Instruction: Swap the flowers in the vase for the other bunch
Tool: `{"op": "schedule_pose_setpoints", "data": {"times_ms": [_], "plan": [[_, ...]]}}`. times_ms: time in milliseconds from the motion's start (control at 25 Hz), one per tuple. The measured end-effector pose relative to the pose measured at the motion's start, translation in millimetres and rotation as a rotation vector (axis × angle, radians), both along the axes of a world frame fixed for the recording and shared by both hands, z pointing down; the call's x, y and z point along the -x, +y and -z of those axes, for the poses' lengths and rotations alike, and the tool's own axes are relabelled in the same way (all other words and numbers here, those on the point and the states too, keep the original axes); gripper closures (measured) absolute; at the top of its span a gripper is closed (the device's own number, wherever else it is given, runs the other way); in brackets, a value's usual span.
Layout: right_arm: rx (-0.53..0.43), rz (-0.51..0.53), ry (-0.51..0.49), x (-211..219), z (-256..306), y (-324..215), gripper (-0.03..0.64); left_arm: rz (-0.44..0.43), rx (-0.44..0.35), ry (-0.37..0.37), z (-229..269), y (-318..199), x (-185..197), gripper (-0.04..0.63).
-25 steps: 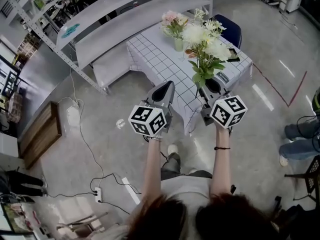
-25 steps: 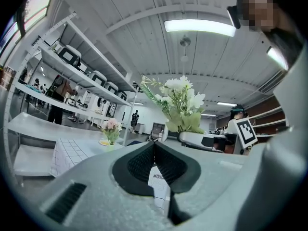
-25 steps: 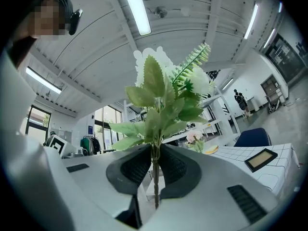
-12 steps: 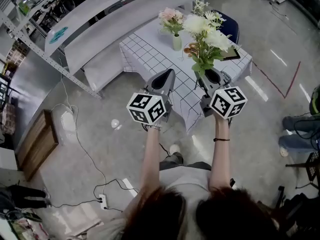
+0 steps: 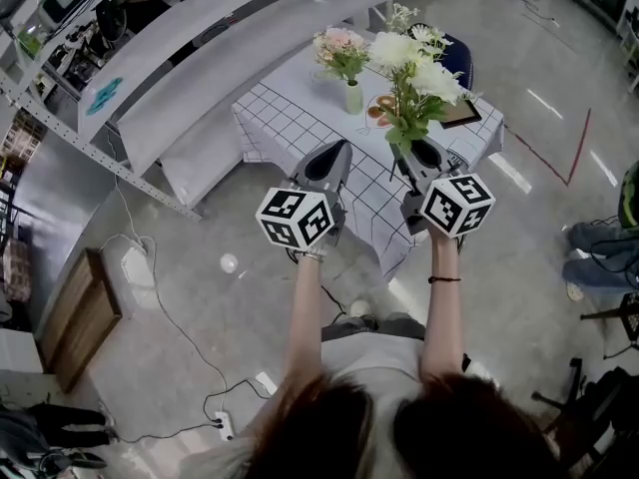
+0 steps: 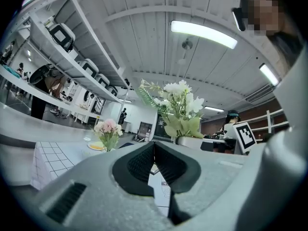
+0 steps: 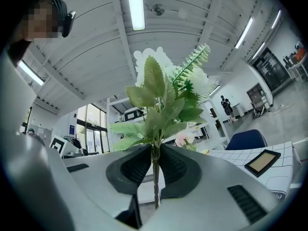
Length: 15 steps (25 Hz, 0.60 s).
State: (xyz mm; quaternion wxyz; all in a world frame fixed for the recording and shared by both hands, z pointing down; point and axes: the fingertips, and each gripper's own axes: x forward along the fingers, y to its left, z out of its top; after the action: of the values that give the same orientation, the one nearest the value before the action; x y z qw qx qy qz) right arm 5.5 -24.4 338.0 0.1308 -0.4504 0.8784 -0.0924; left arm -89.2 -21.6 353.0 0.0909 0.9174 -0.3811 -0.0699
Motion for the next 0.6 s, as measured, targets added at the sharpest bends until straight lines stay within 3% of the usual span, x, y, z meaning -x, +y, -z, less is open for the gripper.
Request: {"op": "schedule_pose_setpoints", "data": {"times_ms": [200, 600], "plan": [[0.01, -0.023, 0.004, 11, -1, -12, 0.566, -0.001, 0.016, 0.028, -1, -15, 20, 0.583], [0.008, -0.05, 0.006, 0, 0, -28, 0.566, 0.005, 0.012, 0.033, 0, -32, 14, 0.583]]}}
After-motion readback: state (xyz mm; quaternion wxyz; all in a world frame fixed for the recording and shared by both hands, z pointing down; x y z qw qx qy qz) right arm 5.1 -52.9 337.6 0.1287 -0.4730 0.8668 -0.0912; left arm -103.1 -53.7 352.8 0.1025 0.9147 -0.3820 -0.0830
